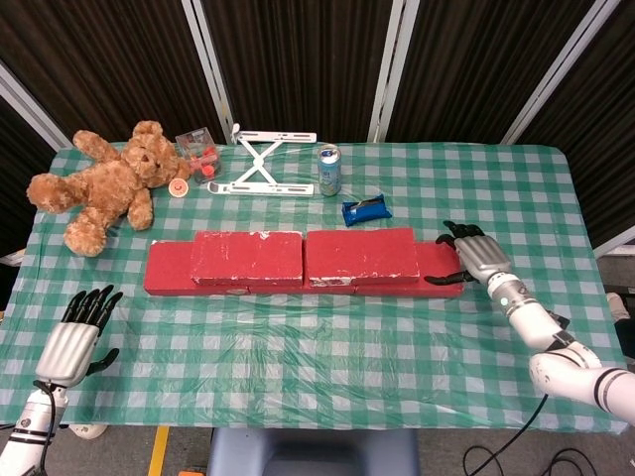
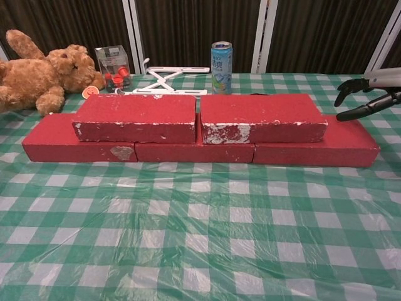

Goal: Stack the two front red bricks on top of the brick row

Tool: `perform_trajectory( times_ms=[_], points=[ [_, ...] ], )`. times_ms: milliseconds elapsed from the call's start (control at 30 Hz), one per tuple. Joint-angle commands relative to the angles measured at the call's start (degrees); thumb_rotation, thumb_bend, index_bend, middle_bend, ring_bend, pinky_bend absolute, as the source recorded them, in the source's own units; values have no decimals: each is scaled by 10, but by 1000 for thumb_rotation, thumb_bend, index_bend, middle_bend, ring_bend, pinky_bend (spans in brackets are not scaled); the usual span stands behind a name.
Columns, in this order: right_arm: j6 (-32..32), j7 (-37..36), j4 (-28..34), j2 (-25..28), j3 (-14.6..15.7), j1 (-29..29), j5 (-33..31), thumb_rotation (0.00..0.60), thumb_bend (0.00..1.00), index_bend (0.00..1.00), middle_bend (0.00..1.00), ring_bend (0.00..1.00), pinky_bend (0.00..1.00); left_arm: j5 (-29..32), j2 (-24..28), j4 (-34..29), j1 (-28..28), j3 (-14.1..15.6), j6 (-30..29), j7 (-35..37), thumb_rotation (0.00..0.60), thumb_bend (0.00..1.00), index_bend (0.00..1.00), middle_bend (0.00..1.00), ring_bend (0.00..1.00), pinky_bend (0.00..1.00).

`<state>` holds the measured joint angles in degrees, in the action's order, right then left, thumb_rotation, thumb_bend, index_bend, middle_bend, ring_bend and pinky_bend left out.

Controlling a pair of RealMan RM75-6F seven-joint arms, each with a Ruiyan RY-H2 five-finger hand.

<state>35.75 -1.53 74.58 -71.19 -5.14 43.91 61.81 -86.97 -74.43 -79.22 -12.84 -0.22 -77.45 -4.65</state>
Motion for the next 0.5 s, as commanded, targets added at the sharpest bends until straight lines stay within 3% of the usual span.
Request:
perform_trajectory(
  times_ms=[33,500],
  points=[
    [-5,-3,-6,-13,0,2,9,240,117,330,38,0,2,1,1,0,1,-1,-1,0,600,268,0,0,0,58],
    [-10,-1,18,-27,-8,8,21,258,116,326,38,0,2,1,7,-4,5,-1,-7,7,600,265,0,0,0,58]
  ],
)
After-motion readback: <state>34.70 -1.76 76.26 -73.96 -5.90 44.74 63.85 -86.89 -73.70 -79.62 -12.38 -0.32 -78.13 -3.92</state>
